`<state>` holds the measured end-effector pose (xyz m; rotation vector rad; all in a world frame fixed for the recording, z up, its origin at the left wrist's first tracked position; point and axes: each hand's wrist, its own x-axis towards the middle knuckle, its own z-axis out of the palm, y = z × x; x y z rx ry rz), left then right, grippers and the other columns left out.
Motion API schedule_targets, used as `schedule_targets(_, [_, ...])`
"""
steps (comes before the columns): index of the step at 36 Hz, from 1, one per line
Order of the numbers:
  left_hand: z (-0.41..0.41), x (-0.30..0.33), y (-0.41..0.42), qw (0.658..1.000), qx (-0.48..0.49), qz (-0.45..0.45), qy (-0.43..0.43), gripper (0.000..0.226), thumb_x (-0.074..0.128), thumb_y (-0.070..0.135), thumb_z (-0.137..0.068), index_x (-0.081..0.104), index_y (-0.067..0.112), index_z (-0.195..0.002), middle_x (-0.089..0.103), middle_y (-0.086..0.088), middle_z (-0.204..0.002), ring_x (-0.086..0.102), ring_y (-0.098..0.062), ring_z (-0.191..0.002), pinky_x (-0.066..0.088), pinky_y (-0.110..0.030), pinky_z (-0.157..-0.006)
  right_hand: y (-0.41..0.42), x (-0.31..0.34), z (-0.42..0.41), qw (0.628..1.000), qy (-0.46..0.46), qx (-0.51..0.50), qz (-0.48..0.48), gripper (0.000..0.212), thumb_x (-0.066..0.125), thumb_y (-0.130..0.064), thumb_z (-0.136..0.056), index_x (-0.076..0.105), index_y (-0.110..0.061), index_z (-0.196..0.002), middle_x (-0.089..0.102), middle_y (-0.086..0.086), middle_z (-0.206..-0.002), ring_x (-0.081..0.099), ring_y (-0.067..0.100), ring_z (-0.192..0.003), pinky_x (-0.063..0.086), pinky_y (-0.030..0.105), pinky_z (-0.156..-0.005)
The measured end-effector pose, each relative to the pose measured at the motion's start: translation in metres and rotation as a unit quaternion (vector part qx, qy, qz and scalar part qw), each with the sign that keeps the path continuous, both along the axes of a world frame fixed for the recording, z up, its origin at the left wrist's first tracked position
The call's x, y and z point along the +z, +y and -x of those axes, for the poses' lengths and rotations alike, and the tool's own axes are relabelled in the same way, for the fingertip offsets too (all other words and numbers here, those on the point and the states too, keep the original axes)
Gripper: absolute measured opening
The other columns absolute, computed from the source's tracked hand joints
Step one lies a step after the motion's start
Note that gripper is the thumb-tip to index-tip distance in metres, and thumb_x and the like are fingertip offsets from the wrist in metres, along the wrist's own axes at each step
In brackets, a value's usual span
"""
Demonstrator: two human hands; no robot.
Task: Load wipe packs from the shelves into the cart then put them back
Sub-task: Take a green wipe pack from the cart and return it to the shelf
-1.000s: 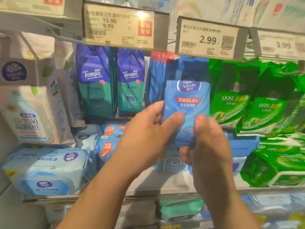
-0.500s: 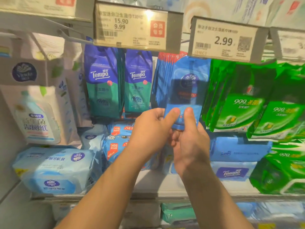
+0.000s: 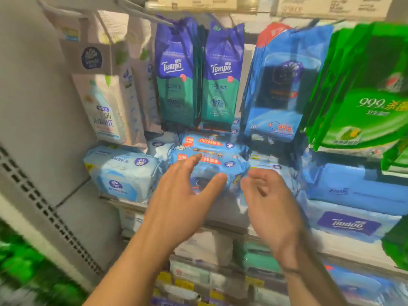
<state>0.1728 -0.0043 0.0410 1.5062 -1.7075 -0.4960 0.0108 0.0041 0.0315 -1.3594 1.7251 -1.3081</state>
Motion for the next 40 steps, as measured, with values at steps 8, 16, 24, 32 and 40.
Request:
schedule_targets(8, [-0.046,-0.023,0.061,0.986,0.081,-0.037,-0.143,0.098,0.034,0.086,-0.075,0.03,0.033,-0.157,0.031,0.016,-0.16,0.022,-0.003,-0.144,0.016,-0.014,-0.113,0.022,-0.013,-0.021,0.908,0.394,0.126,-0.06,0.057,0.06,-0.049,-0.09,0.051,-0.012,-0.133,0.052,0.011,-0.143,0.046,0.029,-0.135,0.037,0.043,-0.113])
schedule_targets(16, [-0.114,-0.036,0.127,0.965,0.171,-0.104,-0.168,0.091,0.05,0.078,-0.085,0.026,0.031,-0.159,0.025,0.01,-0.164,0.019,-0.011,-0.15,0.018,-0.028,-0.121,0.059,-0.013,-0.086,0.855,0.46,0.22,-0.093,0.069,0.047,-0.055,-0.097,0.034,-0.015,-0.152,0.029,0.007,-0.163,0.03,0.029,-0.147,0.029,0.043,-0.117])
schedule_targets(24, [-0.211,-0.049,0.211,0.949,0.231,-0.149,-0.155,0.095,0.043,0.085,-0.081,0.028,0.03,-0.158,0.031,0.007,-0.163,0.025,-0.016,-0.149,0.024,-0.042,-0.123,0.113,-0.021,-0.192,0.838,0.471,0.267,-0.059,0.063,0.054,-0.057,-0.092,0.049,-0.012,-0.137,0.049,0.009,-0.145,0.042,0.029,-0.138,0.036,0.044,-0.112])
schedule_targets(32, [-0.329,-0.064,0.32,0.928,0.301,-0.2,-0.093,0.094,0.052,0.078,-0.083,0.022,0.033,-0.16,0.025,0.008,-0.165,0.022,-0.017,-0.152,0.024,-0.042,-0.121,0.191,-0.026,-0.325,0.815,0.466,0.34,-0.057,0.062,0.056,-0.059,-0.092,0.049,-0.014,-0.134,0.051,0.011,-0.138,0.05,0.033,-0.129,0.041,0.046,-0.108])
schedule_targets(40, [-0.413,-0.076,0.388,0.9,0.367,-0.236,-0.016,0.095,0.056,0.075,-0.08,0.019,0.038,-0.159,0.02,0.009,-0.167,0.018,-0.018,-0.153,0.023,-0.046,-0.121,0.241,-0.036,-0.426,0.777,0.459,0.43,-0.019,0.073,0.054,-0.057,-0.095,0.038,-0.011,-0.149,0.046,0.009,-0.151,0.042,0.027,-0.139,0.037,0.042,-0.114])
